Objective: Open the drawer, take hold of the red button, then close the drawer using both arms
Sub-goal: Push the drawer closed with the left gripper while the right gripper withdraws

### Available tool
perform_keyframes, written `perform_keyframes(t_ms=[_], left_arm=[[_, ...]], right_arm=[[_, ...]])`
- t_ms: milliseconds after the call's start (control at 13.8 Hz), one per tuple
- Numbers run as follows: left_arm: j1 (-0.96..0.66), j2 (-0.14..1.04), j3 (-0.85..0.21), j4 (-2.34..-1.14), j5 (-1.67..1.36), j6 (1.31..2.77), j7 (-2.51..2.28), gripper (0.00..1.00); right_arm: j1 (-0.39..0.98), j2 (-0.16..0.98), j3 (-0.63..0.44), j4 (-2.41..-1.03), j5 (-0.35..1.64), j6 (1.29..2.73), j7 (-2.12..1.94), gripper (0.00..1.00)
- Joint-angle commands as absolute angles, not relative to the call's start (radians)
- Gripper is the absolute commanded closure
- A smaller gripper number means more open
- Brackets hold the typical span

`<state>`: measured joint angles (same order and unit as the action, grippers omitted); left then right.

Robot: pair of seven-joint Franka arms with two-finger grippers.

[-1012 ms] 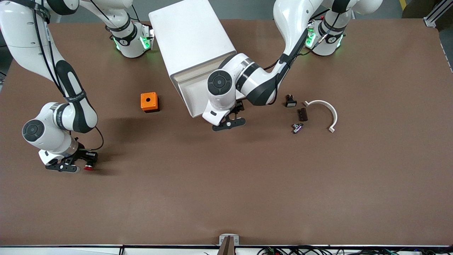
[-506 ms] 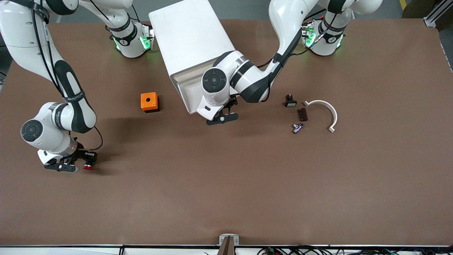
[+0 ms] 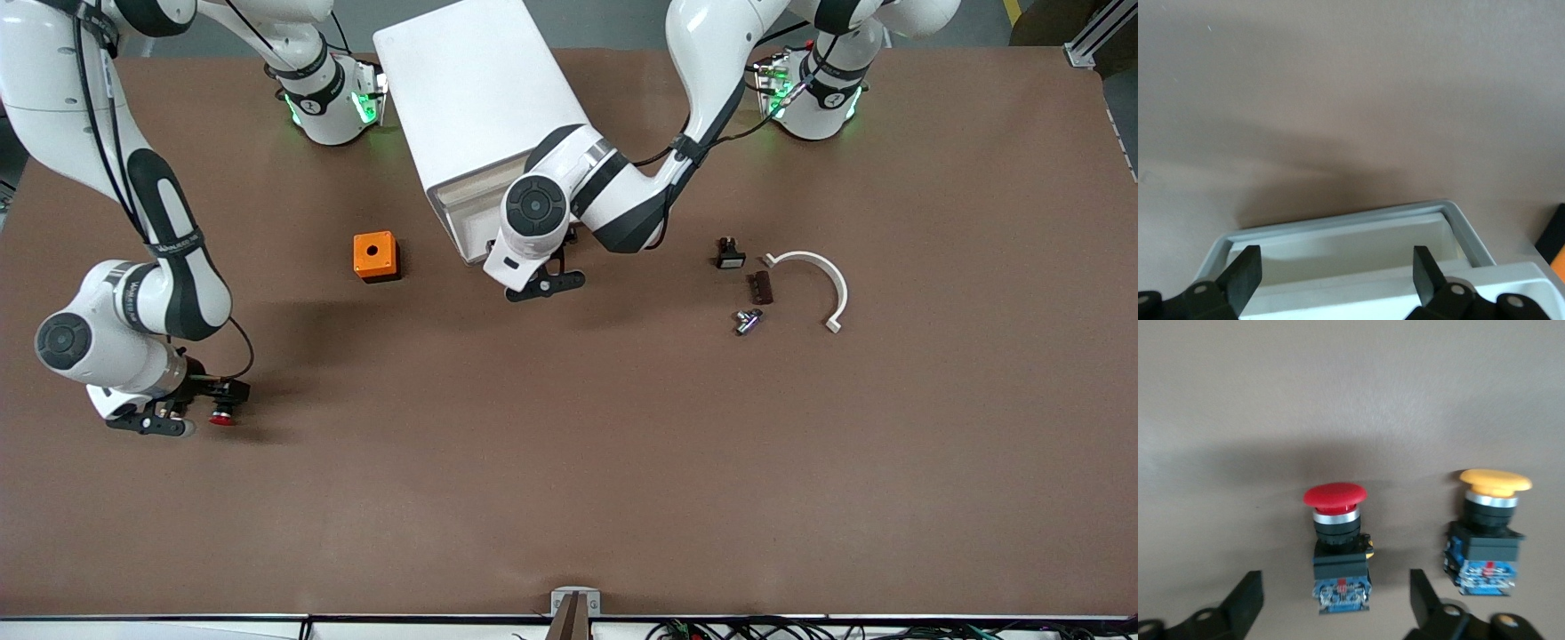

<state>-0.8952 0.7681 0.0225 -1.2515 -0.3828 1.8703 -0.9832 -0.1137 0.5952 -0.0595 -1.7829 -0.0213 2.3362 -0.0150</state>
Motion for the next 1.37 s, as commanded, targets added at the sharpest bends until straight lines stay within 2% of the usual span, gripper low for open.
perform_keyframes(t_ms=[0,506,651,940,1301], left_arm=[[-0.907,0.764,0.025,-1.270,-0.458,1.873,-0.980,0.00],[-0.939,0.764,0.025,-1.295,-0.491,1.873,-0.980,0.00],[-0.948,0.764,0.025,-1.299,-0.498,1.873,-0.982,0.00],[-0.953,0.762,0.025,-1.312,-0.534,1.873,-0.982,0.00],[-0.951,0.755,0.026,-1.310,-0.532,1.873,-0.982,0.00]], right_arm=[[-0.130,0.554,-0.043,-1.676,-0.037,2.147,-0.017,0.00],[-0.126,0.419,-0.041,-1.464,-0.025,1.694,-0.011,0.00],[-0.126,0.362,-0.038,-1.441,-0.025,1.622,0.043,0.00],[-0.127,0.327,-0.034,-1.318,-0.006,1.471,0.060,0.00],[-0.141,0.318,-0.048,-1.215,0.069,1.390,0.064,0.00]])
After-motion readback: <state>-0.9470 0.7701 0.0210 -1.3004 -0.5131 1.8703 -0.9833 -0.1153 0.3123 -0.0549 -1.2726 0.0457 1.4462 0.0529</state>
